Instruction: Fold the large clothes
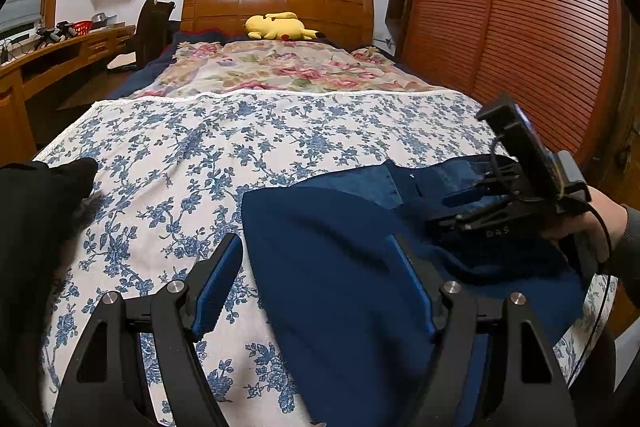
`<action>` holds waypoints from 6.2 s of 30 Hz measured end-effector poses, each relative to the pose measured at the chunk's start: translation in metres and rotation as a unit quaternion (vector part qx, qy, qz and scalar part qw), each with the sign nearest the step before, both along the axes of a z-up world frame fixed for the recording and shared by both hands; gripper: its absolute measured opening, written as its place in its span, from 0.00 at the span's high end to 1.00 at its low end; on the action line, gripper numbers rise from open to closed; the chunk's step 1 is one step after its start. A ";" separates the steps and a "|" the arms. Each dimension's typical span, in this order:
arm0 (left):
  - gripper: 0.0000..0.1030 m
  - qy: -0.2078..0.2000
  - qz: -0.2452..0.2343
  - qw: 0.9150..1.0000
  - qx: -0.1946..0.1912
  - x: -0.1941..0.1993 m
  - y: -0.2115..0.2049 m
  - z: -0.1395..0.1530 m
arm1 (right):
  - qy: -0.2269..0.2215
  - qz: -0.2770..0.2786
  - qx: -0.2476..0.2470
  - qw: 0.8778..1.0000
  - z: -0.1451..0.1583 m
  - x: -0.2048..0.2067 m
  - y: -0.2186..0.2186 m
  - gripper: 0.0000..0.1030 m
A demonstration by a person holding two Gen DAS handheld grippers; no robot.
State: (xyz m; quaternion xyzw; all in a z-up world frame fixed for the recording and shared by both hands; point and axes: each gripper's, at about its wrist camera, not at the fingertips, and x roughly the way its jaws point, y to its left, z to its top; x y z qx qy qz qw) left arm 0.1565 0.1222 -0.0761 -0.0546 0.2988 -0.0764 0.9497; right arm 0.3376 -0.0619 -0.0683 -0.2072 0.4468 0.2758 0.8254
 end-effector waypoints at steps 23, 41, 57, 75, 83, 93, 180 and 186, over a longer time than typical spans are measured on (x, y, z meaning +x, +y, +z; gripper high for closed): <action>0.27 -0.007 -0.001 1.000 0.008 -0.001 -0.008 0.006 | -0.198 0.006 -0.051 0.979 0.029 0.028 0.078 0.96; 0.27 -0.031 -0.048 0.998 -0.014 -0.007 -0.050 0.017 | -0.141 -0.170 -0.046 0.974 0.036 0.052 -0.107 0.50; 0.27 -0.012 -0.064 0.998 -0.008 0.007 -0.072 0.008 | -0.097 -0.204 0.039 0.973 0.006 0.092 -0.148 0.96; 0.27 -0.008 -0.058 0.998 -0.011 0.007 -0.066 0.006 | -0.105 -0.275 -0.008 0.956 0.015 0.064 -0.173 0.50; 0.27 -0.011 -0.060 0.998 -0.009 0.004 -0.067 0.009 | -0.080 -0.169 0.032 0.982 0.015 -0.055 -0.152 0.50; 0.27 -0.026 -0.071 0.997 0.001 -0.009 -0.081 0.018 | -0.104 -0.173 0.033 0.979 0.027 -0.158 -0.188 0.50; 0.77 0.112 0.009 0.992 0.058 -0.083 -0.082 -0.026 | -0.093 0.036 0.170 0.980 0.000 -0.200 -0.050 0.46; 0.77 0.097 0.033 0.993 0.052 -0.093 -0.064 -0.010 | -0.054 0.052 0.100 0.992 -0.026 -0.180 -0.028 0.42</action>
